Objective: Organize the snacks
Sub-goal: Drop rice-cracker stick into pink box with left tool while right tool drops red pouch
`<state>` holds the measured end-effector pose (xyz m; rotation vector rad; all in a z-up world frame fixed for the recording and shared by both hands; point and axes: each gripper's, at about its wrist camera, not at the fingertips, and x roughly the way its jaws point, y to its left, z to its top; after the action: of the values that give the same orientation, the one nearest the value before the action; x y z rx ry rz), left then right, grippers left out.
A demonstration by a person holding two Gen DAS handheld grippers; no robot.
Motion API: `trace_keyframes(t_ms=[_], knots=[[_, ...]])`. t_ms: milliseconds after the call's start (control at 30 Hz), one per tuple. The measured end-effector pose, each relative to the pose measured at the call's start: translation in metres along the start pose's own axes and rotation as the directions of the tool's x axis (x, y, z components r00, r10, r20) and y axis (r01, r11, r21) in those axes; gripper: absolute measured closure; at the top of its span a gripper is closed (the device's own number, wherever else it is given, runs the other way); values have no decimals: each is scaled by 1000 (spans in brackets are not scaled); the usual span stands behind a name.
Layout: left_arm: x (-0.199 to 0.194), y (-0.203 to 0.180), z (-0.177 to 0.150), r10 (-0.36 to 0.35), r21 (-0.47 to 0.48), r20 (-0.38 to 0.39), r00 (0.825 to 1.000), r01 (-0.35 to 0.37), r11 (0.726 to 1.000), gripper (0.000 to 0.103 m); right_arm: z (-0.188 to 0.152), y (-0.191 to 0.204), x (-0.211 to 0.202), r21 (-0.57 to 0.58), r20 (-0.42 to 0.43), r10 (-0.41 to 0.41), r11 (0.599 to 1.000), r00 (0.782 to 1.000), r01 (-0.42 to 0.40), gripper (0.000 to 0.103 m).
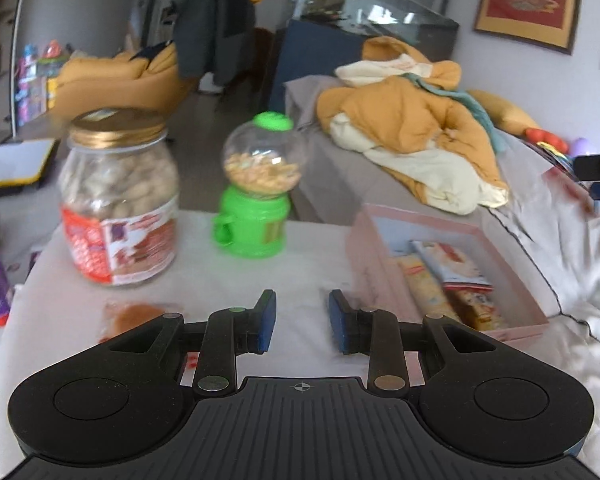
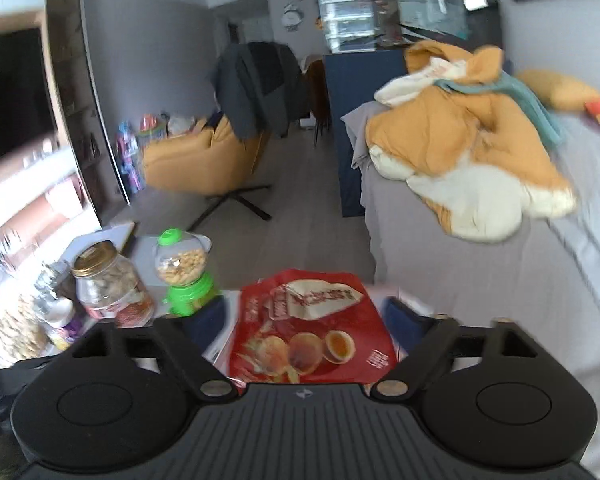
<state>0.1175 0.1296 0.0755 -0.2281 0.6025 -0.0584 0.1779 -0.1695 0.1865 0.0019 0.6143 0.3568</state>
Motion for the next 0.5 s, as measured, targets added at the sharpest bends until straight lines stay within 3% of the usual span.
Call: trace_keyframes(t_ms=[100,167,233,367,500], knots=[[8,4,3,-45,18,10,999,45,999,70,2,9,33,-39,-60,-104,994,993,102,6],[27,-2,8,-125,42,27,992,124,991,70,-13,11,43,-26,-94,-70,997,993,68,6],[57,-11,15,-151,56,28,988,149,987,70,-31,10,50,16,-133,-35,999,990,38,6],[124,-23,24,-55,65,-28,998,56,996,70,-71,18,53,2,-181,-17,1000,983,18,7],[161,-34,18,9,176,-125,992,14,984,77,-102,25,42,-65,-200,3,998,980,-17,7]])
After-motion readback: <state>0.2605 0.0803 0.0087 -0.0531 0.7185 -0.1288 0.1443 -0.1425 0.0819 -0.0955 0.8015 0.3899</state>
